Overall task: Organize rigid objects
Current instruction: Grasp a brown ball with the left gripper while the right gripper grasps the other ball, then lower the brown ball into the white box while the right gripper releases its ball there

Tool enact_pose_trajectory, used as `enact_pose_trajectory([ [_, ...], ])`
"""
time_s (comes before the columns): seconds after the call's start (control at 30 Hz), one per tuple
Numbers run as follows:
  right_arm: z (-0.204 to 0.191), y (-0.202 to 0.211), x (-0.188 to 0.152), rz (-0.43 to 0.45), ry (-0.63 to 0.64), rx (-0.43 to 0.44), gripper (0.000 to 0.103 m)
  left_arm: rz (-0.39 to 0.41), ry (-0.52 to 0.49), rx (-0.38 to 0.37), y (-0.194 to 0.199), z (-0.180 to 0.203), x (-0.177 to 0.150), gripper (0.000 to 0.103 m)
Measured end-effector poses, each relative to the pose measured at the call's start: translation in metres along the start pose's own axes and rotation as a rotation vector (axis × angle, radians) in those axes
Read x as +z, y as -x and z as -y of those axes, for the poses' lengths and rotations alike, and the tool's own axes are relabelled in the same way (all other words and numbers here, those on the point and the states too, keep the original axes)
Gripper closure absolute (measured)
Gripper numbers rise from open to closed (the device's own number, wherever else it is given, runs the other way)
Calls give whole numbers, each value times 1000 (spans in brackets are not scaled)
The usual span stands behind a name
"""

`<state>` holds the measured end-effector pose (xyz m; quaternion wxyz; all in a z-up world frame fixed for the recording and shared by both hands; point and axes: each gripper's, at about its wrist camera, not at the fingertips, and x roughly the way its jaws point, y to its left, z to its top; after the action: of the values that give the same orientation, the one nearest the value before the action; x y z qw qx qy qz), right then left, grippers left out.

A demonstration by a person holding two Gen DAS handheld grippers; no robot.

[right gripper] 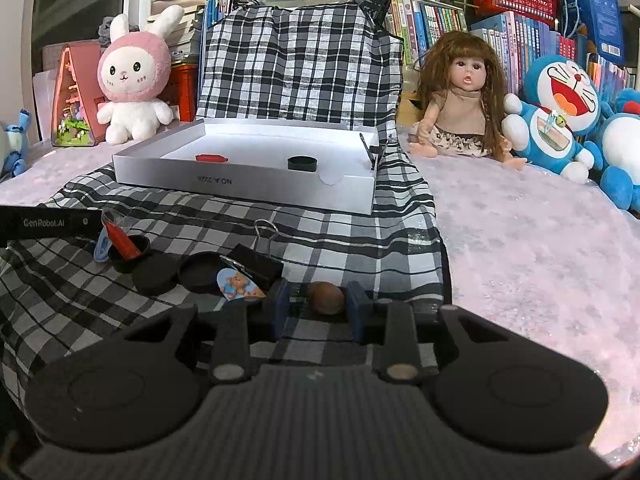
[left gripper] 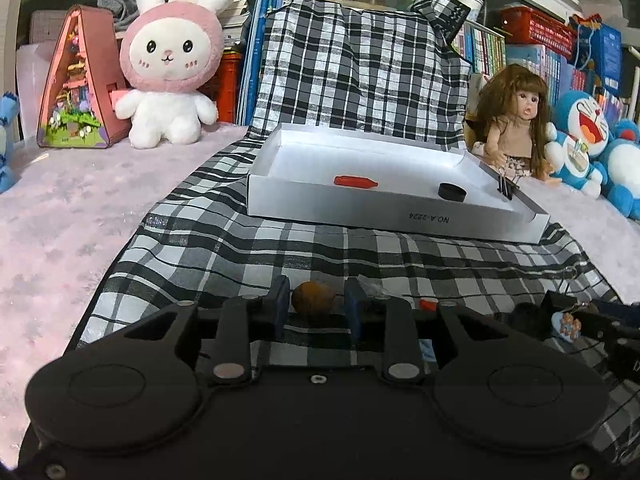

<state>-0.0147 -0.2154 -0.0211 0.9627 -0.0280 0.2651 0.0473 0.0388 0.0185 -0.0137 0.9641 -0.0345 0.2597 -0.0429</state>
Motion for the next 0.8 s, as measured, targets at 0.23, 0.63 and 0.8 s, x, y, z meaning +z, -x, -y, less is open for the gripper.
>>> enact_pose_trajectory([
  [0.23,-2,1,2,5,-8,0,76,7,-23,1,5,3,0,81],
  [0.63,11,-4,45,10,-66,16,77,-9,-21,-23,11,-3,41,81],
  [0.8,20,-17,79,-17,-108,48,76,-46,9,-65,-1,-8,77,81],
])
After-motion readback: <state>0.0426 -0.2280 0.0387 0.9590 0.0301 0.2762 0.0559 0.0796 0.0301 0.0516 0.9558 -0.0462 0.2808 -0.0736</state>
